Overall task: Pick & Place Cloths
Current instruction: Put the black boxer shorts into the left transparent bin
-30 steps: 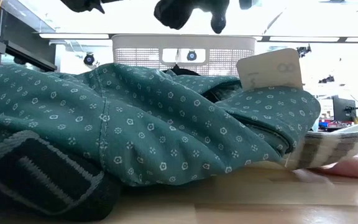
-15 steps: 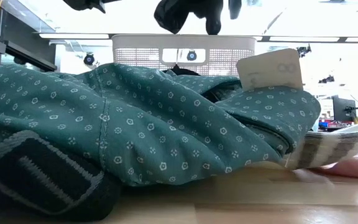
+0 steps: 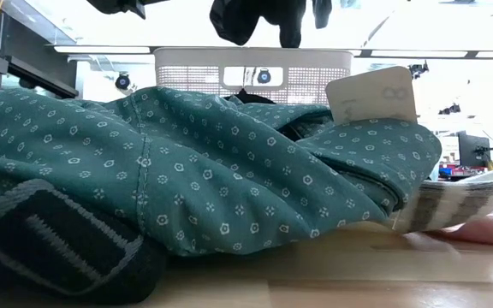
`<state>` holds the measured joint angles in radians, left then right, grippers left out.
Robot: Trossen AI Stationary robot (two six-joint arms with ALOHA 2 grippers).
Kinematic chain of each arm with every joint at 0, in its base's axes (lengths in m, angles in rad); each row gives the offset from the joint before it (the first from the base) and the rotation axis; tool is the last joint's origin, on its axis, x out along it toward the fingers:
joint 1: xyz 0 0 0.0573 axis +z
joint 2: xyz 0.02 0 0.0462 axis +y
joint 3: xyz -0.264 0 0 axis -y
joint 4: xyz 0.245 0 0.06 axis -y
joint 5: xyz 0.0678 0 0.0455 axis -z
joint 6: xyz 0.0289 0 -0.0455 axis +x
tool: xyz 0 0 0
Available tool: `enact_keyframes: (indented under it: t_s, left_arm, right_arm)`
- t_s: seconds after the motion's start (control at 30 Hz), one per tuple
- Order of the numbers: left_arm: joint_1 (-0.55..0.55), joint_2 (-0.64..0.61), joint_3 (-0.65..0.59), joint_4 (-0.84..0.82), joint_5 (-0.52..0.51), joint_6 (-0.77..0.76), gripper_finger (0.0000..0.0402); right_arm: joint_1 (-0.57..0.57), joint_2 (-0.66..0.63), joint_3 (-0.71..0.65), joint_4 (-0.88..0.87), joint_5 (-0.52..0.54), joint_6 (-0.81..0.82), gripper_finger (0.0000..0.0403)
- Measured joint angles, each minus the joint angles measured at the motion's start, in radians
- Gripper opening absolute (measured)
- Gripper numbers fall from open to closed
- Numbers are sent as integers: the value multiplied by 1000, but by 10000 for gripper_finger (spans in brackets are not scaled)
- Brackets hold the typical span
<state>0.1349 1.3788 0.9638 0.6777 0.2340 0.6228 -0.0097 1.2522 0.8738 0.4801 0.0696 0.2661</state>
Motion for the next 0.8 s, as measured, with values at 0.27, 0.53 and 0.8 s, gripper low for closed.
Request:
enact_keyframes:
  t_s: [0.27, 0.53, 0.8]
  left_arm:
    - [0, -1, 0, 3, 1, -26, 33]
    - [0, -1, 0, 3, -3, -29, 25]
    - [2, -18, 0, -21, -62, -26, 25]
  right_arm:
    - [0, -1, 0, -12, 29, 3, 20]
    - [17, -1, 0, -14, 109, -41, 116]
    - [62, -59, 0, -48, 122, -131, 251]
